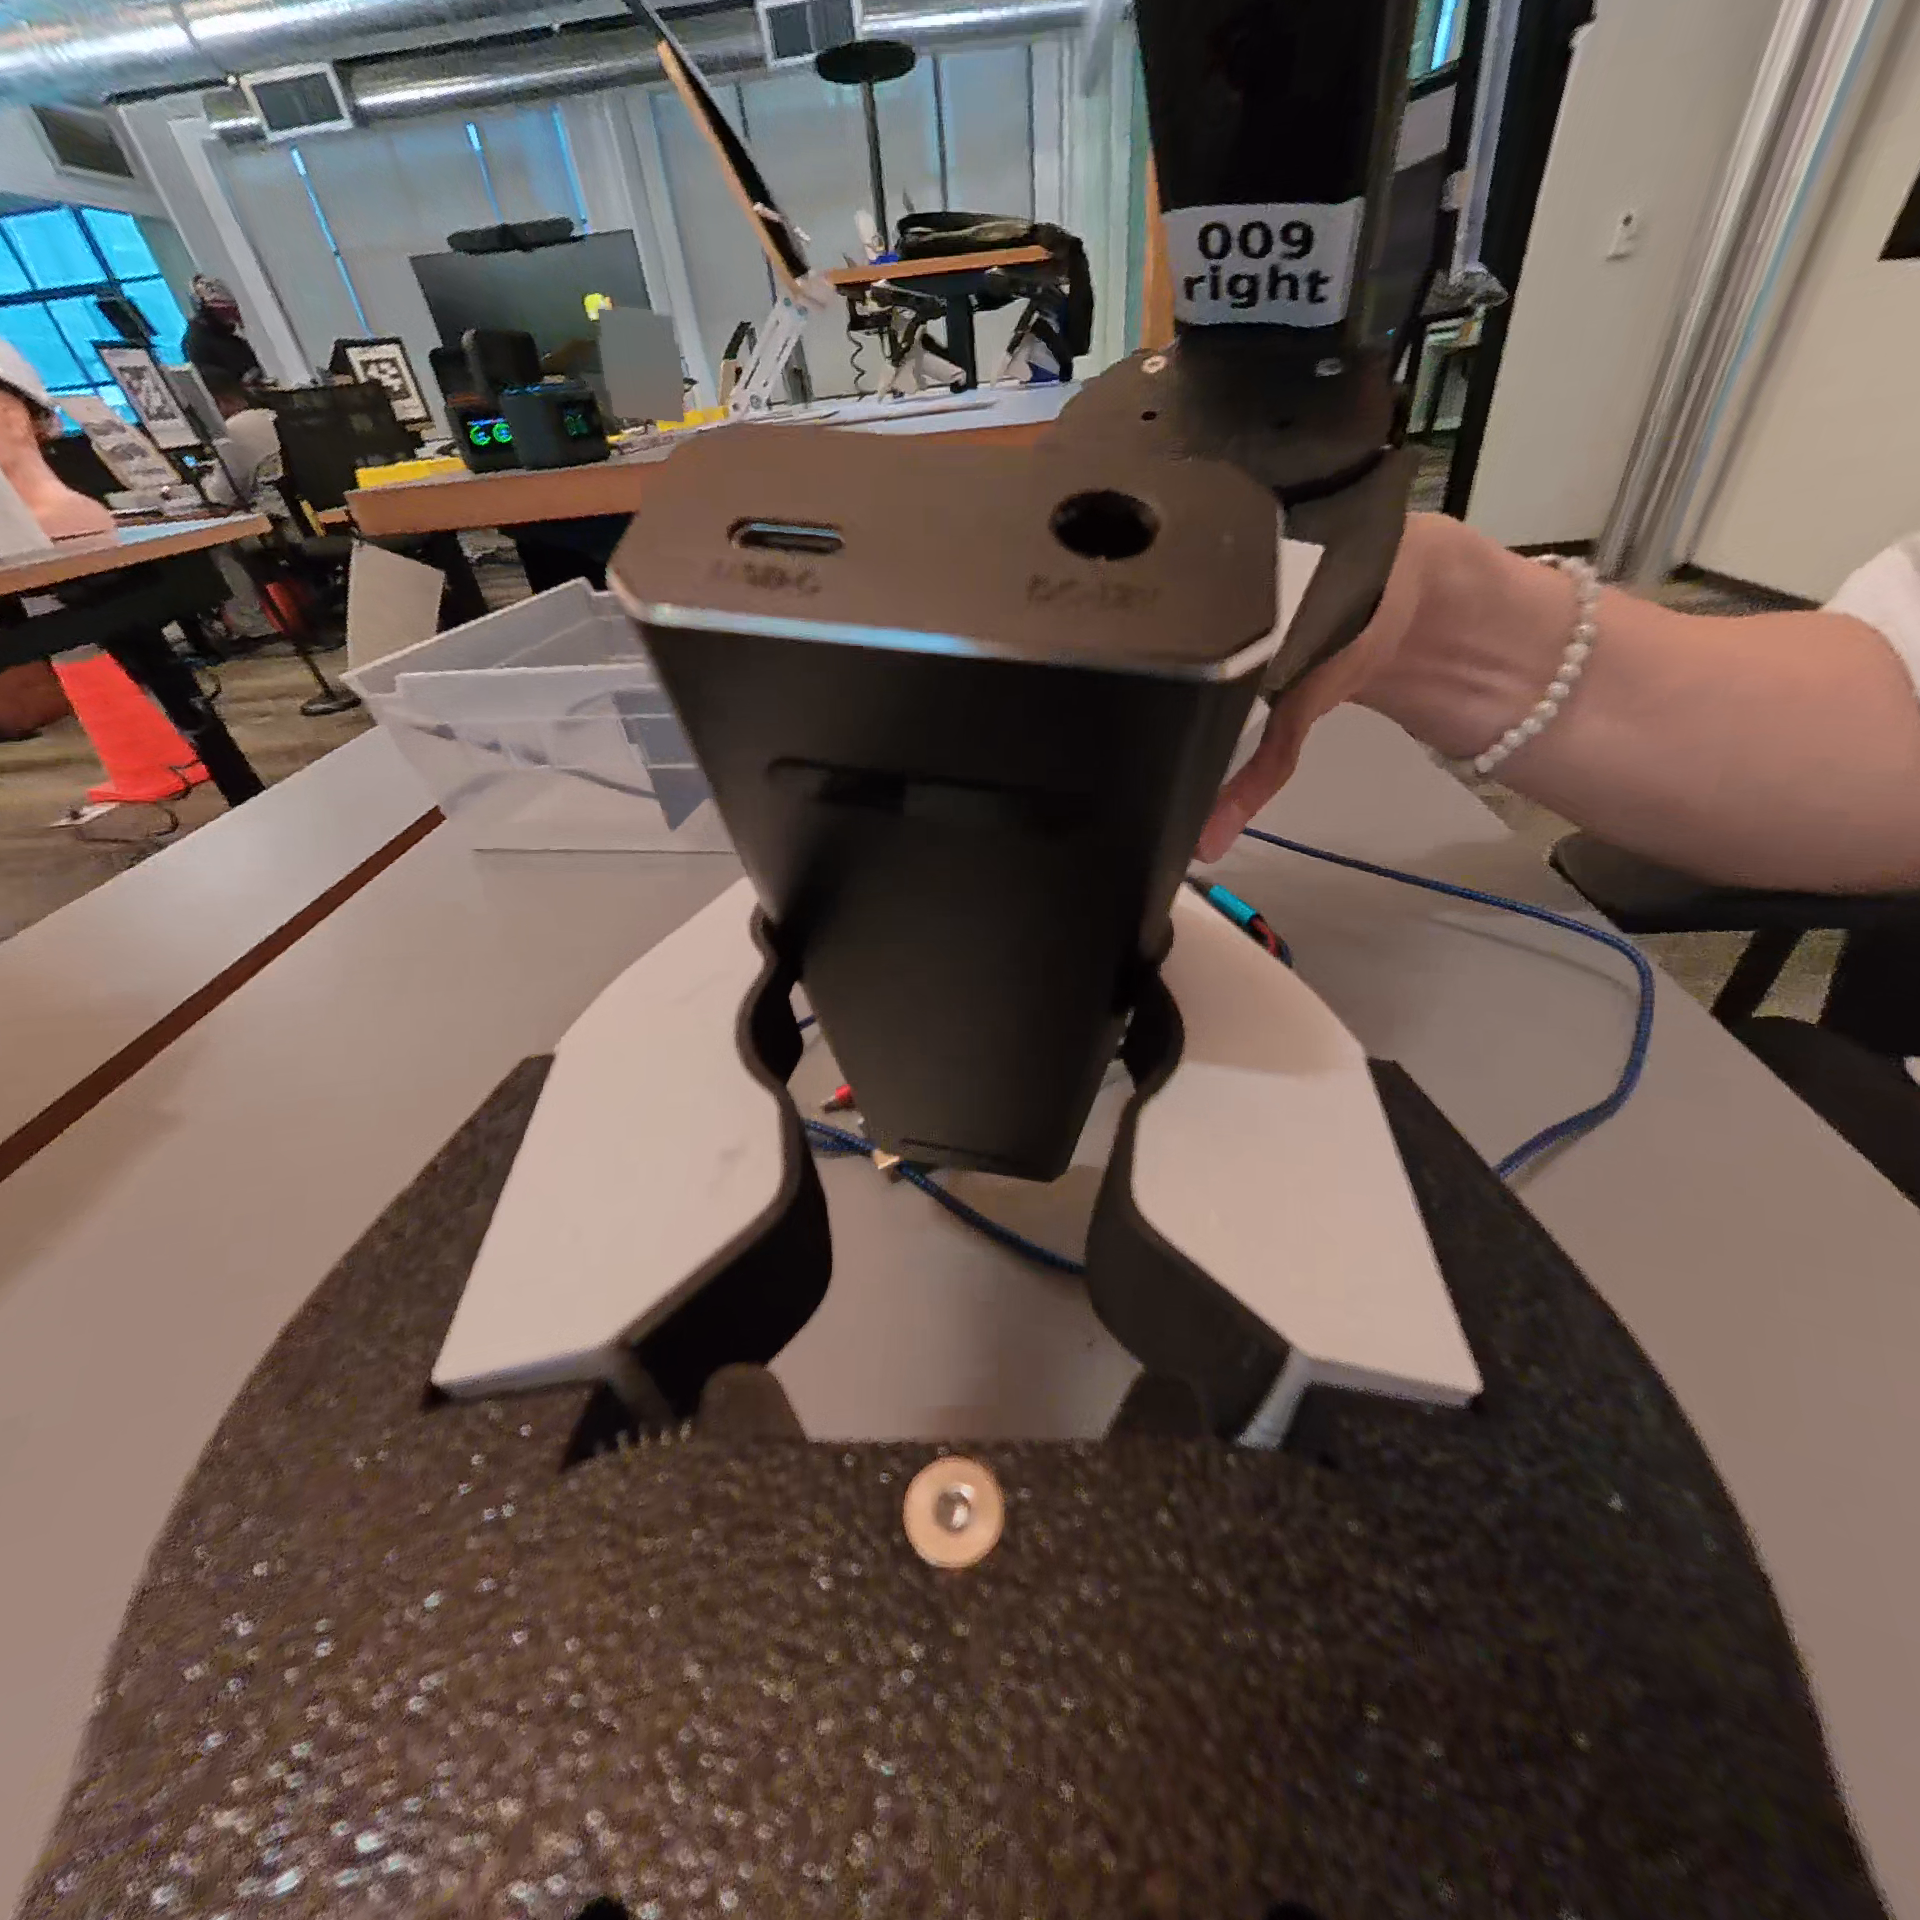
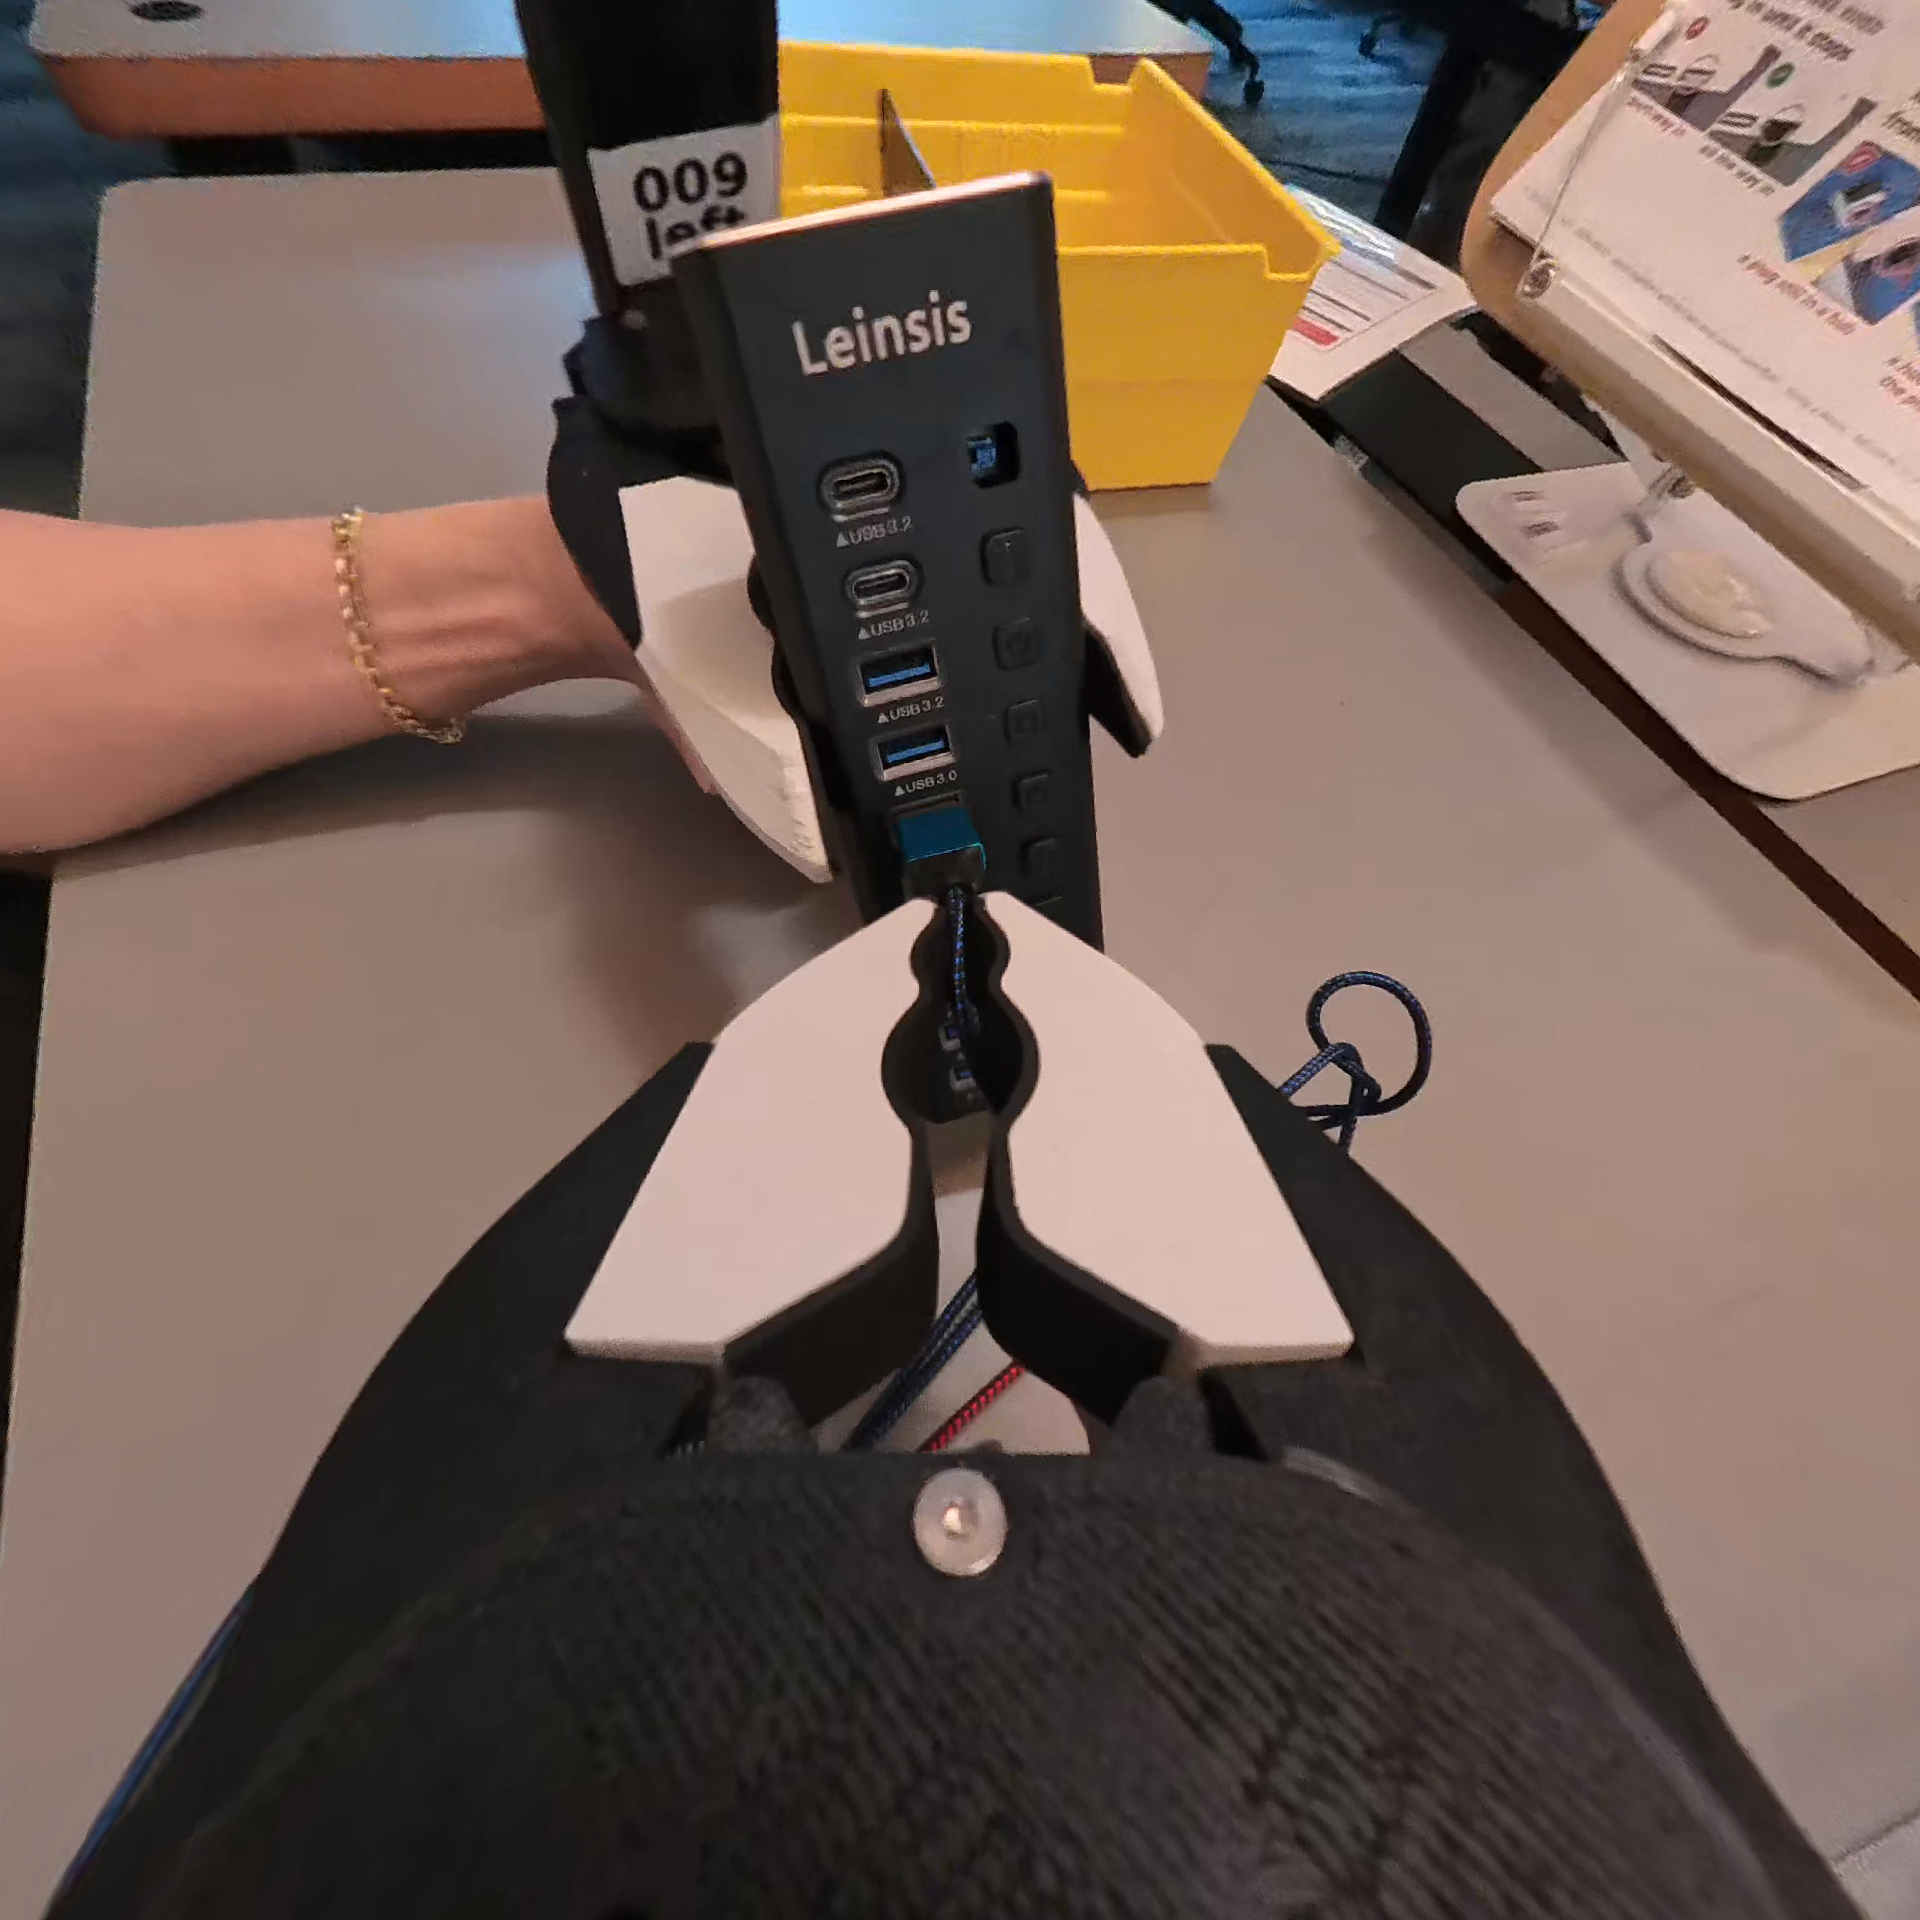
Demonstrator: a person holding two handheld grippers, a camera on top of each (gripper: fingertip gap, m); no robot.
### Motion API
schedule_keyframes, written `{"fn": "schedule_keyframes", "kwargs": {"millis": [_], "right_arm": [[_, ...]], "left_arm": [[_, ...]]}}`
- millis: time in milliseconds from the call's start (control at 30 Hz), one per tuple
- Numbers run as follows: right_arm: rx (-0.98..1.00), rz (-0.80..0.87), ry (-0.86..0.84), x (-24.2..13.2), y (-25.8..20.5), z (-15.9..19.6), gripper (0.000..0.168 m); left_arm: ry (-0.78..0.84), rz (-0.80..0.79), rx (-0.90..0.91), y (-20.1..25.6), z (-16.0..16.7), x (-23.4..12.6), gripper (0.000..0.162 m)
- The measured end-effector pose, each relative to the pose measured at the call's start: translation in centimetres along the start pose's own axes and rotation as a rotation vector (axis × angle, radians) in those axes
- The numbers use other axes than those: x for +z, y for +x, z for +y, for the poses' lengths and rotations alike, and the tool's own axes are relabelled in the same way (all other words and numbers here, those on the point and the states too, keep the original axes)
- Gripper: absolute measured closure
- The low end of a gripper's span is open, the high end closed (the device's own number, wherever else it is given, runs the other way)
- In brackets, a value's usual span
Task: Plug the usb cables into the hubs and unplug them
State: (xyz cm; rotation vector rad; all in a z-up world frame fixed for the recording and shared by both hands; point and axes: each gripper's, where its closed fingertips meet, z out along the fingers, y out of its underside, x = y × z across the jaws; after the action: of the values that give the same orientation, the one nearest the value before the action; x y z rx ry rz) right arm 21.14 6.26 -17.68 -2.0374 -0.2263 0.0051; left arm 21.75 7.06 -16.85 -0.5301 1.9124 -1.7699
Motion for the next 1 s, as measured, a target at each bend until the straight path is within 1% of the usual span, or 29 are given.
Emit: {"fn": "schedule_keyframes", "kwargs": {"millis": [67,100,133,200,233,333,600,700,733,800,833,900,1000], "right_arm": [[-0.044,-0.075,0.008,-0.6,-0.9,0.2,0.166],[-0.054,-0.107,-0.014,-0.9,-1.3,0.7,0.166],[-0.082,-0.107,-0.033,-1.1,-1.4,1.2,0.166],[-0.144,-0.082,-0.017,-1.2,-1.3,1.4,0.163],[-0.130,-0.099,0.017,-1.2,-1.5,1.0,0.159],[-0.079,-0.124,0.097,-1.0,-1.3,0.5,0.153],[0.004,-0.168,0.241,-0.6,-1.3,-0.4,0.147],[0.009,-0.170,0.253,-0.4,-1.4,-0.5,0.147],[0.015,-0.185,0.278,-0.4,-1.7,-0.9,0.144],[0.043,-0.187,0.326,-0.5,-1.6,-1.6,0.150],[0.047,-0.170,0.304,-0.3,-1.3,-1.3,0.156],[0.036,-0.173,0.296,-0.2,-1.4,-1.1,0.160],[0.029,-0.153,0.288,-0.3,-1.1,-0.9,0.155]], "left_arm": [[0.007,0.053,-0.006,0.9,-0.1,0.3,0.101],[-0.009,0.071,0.005,1.4,0.2,0.6,0.101],[-0.025,0.078,0.014,1.6,0.4,0.9,0.101],[-0.030,0.090,-0.003,1.8,0.6,1.2,0.101],[-0.025,0.093,-0.007,1.8,0.6,1.2,0.101],[0.009,0.098,-0.026,1.7,0.2,1.0,0.101],[0.077,0.099,-0.051,1.5,-0.6,0.3,0.101],[0.075,0.085,-0.039,1.3,-0.7,0.2,0.102],[0.069,0.084,-0.035,1.3,-0.6,0.2,0.101],[0.068,0.093,-0.038,1.5,-0.5,0.3,0.102],[0.068,0.097,-0.037,1.6,-0.5,0.4,0.102],[0.056,0.098,-0.027,1.7,-0.4,0.7,0.102],[0.051,0.092,-0.029,1.7,-0.2,0.9,0.102]]}}
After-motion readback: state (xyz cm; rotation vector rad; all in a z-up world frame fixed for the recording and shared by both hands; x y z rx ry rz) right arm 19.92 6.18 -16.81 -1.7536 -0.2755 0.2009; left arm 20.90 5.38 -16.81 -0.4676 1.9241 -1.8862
